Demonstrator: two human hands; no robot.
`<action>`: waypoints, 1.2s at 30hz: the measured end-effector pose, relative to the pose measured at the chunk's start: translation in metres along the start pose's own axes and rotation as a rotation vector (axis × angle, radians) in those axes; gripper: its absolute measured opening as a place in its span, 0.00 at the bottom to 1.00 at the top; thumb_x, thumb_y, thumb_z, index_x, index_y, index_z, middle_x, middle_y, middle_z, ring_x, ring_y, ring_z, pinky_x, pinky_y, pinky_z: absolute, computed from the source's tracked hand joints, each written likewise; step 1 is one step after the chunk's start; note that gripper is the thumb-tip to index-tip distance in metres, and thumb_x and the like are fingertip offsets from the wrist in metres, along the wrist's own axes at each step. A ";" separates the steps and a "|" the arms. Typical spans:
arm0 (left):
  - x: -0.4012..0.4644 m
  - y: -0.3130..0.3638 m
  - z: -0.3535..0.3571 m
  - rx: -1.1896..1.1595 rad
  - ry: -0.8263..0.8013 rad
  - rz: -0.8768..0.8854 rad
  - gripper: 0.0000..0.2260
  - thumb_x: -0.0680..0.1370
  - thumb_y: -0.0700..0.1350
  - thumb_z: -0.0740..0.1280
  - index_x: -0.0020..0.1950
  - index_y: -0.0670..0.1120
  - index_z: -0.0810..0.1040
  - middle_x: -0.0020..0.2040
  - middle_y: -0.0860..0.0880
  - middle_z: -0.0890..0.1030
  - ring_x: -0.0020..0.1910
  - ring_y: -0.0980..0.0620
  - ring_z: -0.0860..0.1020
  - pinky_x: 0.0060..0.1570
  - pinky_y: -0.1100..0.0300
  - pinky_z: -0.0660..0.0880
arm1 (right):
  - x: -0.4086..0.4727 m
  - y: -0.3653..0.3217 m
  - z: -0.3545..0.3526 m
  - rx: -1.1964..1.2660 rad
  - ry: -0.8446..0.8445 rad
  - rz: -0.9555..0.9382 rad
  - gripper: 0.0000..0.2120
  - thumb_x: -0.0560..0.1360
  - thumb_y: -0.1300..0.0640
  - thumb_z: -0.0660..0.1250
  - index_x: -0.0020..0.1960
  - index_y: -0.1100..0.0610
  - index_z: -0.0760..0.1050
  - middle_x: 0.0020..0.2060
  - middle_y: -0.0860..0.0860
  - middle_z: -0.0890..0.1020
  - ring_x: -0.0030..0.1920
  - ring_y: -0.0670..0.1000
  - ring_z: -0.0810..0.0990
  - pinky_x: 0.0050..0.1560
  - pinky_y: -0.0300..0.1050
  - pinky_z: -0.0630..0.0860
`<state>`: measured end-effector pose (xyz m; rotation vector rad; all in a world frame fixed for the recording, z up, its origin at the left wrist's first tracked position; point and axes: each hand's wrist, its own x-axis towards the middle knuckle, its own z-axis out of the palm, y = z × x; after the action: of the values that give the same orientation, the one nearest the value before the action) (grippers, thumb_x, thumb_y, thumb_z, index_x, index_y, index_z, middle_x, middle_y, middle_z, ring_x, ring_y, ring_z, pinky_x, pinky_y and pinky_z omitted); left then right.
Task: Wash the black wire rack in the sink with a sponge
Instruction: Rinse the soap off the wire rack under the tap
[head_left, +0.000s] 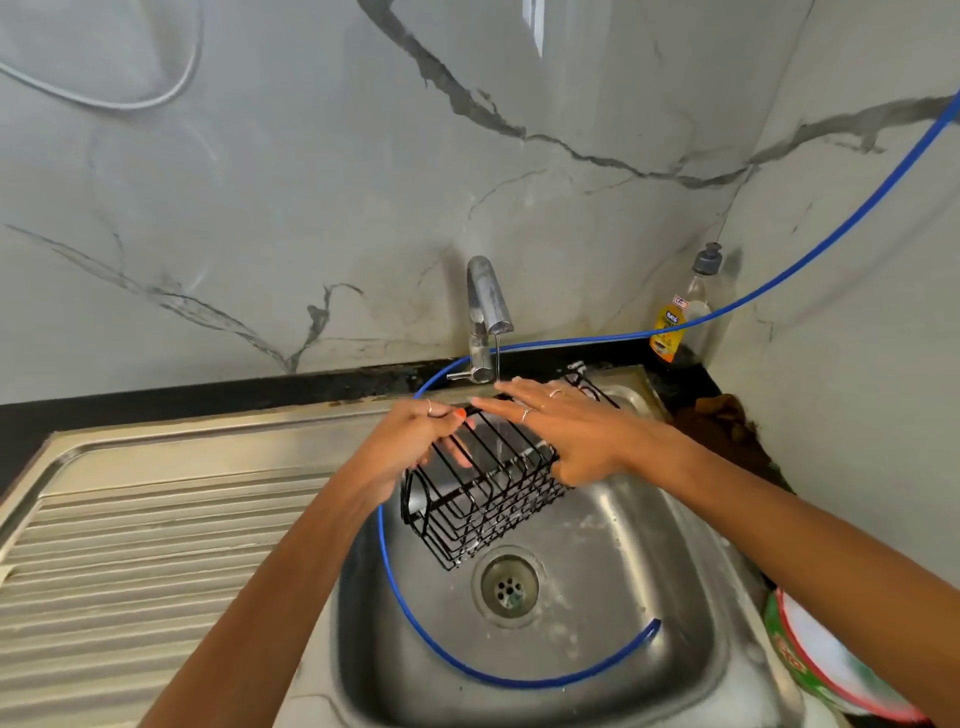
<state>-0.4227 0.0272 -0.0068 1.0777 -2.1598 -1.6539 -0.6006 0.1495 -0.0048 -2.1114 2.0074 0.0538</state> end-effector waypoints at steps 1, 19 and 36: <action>-0.006 -0.004 0.002 -0.040 0.026 -0.001 0.09 0.81 0.45 0.63 0.49 0.46 0.83 0.33 0.45 0.84 0.33 0.51 0.71 0.30 0.61 0.60 | -0.001 -0.004 0.002 0.040 -0.020 -0.013 0.53 0.67 0.60 0.68 0.75 0.39 0.34 0.77 0.51 0.41 0.77 0.52 0.40 0.75 0.55 0.42; -0.071 -0.043 0.003 -0.306 0.350 0.043 0.12 0.81 0.42 0.61 0.45 0.43 0.84 0.33 0.41 0.82 0.29 0.50 0.74 0.29 0.62 0.65 | 0.070 0.024 -0.008 0.410 0.208 0.303 0.27 0.79 0.35 0.42 0.70 0.45 0.66 0.71 0.50 0.68 0.69 0.54 0.68 0.71 0.61 0.58; -0.085 -0.039 0.021 0.004 -0.275 -0.241 0.25 0.79 0.60 0.51 0.59 0.47 0.80 0.53 0.50 0.85 0.54 0.55 0.81 0.56 0.63 0.73 | 0.067 0.015 -0.047 0.771 0.214 0.076 0.22 0.77 0.41 0.62 0.32 0.54 0.66 0.28 0.47 0.67 0.31 0.45 0.67 0.36 0.40 0.65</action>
<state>-0.3583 0.0950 -0.0276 1.2152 -2.2708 -2.0097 -0.6169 0.0743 0.0262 -1.5808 1.7902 -0.8237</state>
